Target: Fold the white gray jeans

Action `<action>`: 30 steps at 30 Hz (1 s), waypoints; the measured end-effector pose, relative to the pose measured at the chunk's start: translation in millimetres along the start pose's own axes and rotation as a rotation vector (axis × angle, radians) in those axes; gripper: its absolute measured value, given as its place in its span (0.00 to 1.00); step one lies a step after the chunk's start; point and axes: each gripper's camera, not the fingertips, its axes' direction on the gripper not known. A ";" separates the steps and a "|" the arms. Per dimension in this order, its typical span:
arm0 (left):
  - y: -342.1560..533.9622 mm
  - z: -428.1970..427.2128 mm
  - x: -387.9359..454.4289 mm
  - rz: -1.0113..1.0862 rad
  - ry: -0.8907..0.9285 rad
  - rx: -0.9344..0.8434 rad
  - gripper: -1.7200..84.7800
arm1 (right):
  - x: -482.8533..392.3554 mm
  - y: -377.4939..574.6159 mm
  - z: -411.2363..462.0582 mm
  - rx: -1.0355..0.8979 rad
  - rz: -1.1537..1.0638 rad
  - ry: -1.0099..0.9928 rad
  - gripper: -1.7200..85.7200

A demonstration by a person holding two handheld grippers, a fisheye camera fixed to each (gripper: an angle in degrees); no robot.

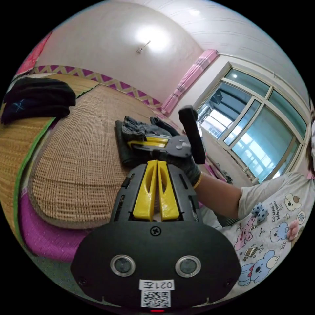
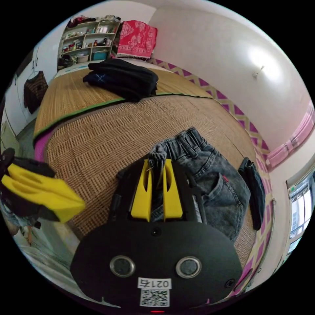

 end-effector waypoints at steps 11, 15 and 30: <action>-93.3 62.7 -19.9 0.133 -0.126 -0.130 0.01 | 137.1 134.7 -52.2 -0.010 0.197 -0.268 0.10; -88.1 92.1 -49.8 0.081 -0.271 -0.304 0.01 | 141.3 184.9 -19.7 -0.148 0.197 -0.336 0.07; -141.4 95.8 -183.1 -0.320 0.093 -0.187 0.17 | 392.8 269.6 56.9 0.053 0.828 -0.756 0.17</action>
